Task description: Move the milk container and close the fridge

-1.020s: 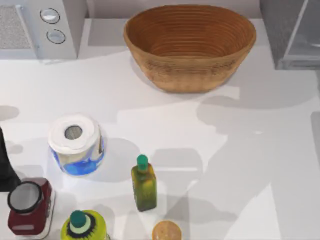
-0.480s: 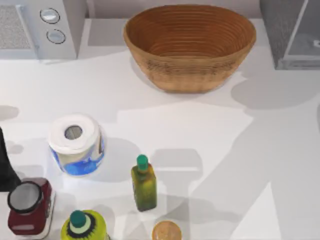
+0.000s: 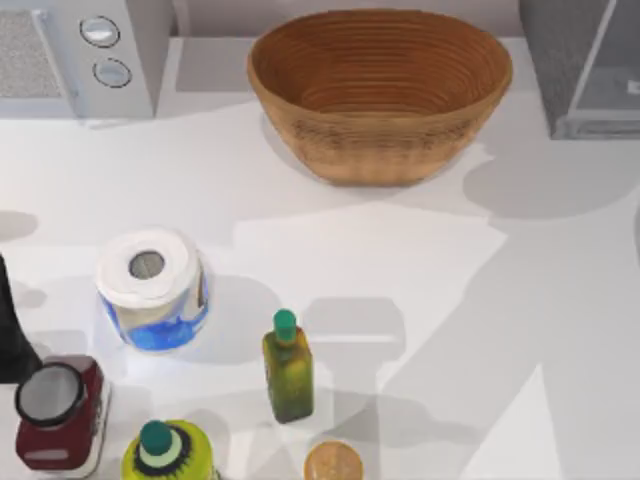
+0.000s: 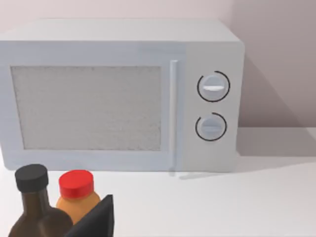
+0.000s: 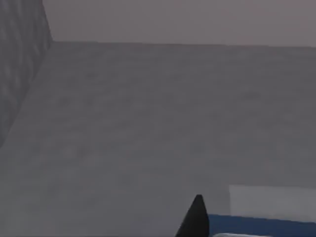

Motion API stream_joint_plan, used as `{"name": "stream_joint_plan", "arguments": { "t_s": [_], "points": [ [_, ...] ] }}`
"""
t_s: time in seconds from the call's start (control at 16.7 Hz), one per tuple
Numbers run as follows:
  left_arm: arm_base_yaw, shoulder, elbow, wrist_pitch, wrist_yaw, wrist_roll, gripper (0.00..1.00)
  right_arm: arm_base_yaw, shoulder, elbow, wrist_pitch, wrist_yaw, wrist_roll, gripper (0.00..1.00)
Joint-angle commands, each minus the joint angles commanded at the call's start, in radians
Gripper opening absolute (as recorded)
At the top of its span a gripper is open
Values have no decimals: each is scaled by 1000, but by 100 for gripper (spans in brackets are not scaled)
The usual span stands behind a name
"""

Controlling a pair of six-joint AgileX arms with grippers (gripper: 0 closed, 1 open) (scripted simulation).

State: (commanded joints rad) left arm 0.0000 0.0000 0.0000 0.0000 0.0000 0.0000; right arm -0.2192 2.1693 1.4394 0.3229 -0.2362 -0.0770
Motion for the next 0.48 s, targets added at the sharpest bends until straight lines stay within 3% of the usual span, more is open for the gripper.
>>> {"name": "stream_joint_plan", "arguments": {
  "t_s": [0.48],
  "points": [
    [0,0,0,0,0,0,100,0,0,0,0,0,0,75]
  ]
}}
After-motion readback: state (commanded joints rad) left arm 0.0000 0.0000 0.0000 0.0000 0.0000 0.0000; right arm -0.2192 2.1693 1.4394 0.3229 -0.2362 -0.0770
